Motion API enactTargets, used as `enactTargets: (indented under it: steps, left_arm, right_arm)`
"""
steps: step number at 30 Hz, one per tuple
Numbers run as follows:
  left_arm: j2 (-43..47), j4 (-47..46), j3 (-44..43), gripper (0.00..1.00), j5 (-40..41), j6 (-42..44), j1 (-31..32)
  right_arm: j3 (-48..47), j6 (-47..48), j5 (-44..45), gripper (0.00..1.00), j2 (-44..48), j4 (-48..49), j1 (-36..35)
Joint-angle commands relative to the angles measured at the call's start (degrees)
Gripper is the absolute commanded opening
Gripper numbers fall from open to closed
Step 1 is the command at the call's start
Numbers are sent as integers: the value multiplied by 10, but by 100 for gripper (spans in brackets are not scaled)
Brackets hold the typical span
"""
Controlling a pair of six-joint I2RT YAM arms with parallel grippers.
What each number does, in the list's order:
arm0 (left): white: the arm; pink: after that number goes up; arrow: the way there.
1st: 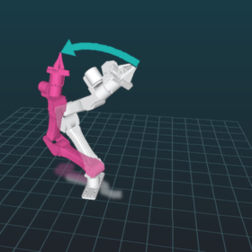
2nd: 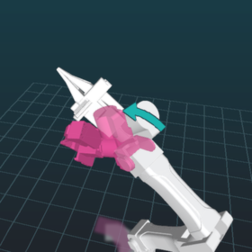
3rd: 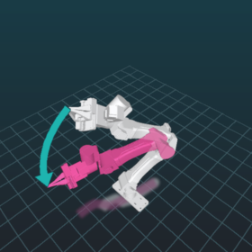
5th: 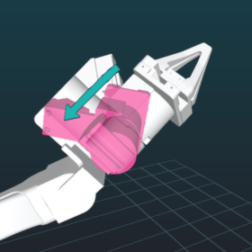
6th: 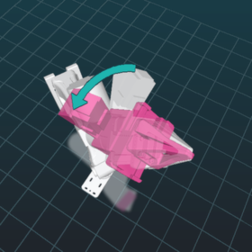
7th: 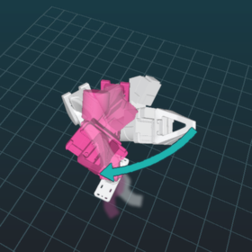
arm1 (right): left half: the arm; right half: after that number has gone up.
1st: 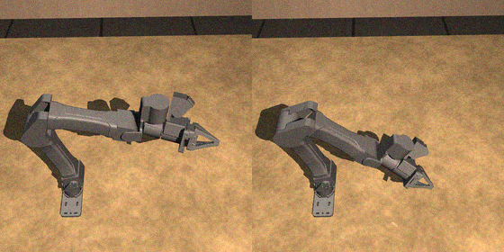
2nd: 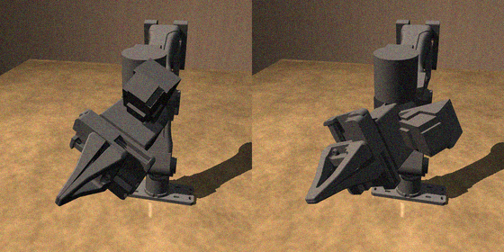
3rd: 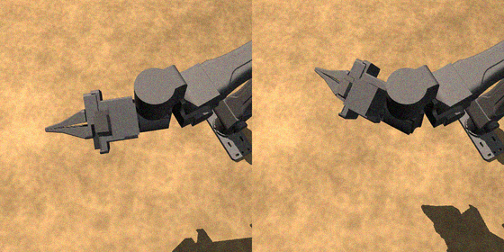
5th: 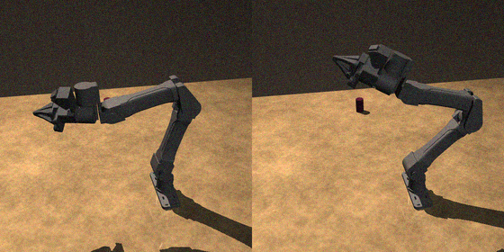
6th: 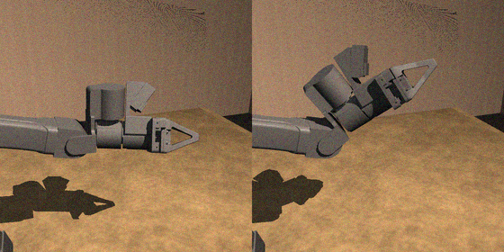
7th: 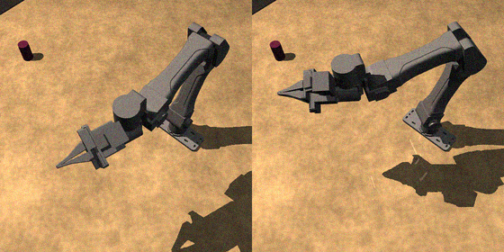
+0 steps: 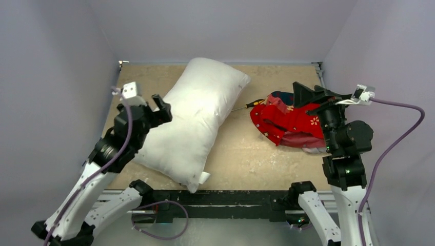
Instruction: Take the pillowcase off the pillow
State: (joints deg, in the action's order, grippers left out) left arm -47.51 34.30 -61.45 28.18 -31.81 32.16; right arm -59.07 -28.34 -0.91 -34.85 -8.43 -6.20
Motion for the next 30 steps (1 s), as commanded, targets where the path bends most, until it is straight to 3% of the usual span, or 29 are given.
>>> enactTargets:
  steps: [1, 5, 14, 23, 30]
  left_arm:
    - [101, 88, 34, 98, 90, 29, -3]
    - [193, 118, 61, 99, 126, 22, -2]
    - [339, 65, 151, 99, 133, 20, -2]
    - [391, 65, 168, 99, 134, 9, -2]
    - [382, 64, 169, 99, 132, 10, -2]
  right_arm:
    - [-10, 21, 45, 99, 3, -13, -16]
    - [-5, 23, 50, 99, 11, -9, -25]
    - [9, 22, 47, 99, 19, -8, -33]
    - [23, 15, 50, 99, 39, 2, -34]
    - [38, 4, 61, 99, 64, 7, -34]
